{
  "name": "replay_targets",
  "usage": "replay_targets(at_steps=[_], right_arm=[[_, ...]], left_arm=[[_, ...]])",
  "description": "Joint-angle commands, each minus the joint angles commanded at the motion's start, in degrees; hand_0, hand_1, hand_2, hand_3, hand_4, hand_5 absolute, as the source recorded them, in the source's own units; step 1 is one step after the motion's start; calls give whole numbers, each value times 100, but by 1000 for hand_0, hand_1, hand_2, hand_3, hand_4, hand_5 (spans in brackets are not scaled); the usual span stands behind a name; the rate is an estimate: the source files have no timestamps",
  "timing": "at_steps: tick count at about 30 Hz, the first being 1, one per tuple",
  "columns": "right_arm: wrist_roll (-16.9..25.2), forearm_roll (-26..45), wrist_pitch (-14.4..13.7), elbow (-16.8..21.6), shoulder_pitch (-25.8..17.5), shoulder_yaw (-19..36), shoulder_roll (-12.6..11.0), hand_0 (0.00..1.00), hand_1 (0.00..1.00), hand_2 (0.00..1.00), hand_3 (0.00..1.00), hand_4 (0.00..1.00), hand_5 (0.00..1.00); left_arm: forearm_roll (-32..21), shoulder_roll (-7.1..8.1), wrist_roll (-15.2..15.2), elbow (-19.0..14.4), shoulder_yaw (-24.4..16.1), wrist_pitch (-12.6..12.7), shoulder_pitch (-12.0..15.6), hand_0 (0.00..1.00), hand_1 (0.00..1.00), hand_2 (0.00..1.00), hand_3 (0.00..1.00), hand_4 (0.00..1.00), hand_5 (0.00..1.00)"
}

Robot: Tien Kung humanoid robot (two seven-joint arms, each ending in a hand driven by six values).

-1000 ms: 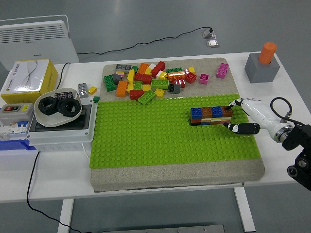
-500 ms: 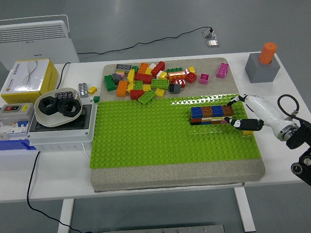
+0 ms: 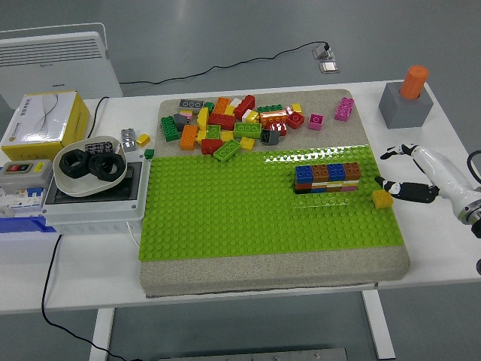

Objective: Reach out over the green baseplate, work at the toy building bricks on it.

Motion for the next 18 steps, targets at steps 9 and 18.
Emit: replay_targets(at_steps=[9, 18], right_arm=[[-161, -331, 214, -158, -192, 305, 34, 858, 832, 822, 664, 735, 302], [-122, -158, 226, -204, -286, 276, 144, 852, 821, 820, 677, 723, 308]], left_arm=[[-24, -7, 1, 0, 22, -6, 0, 621, 492, 602, 728, 998, 998], [-57, -10, -7, 0, 45, -8, -11, 621, 492, 605, 729, 998, 998]])
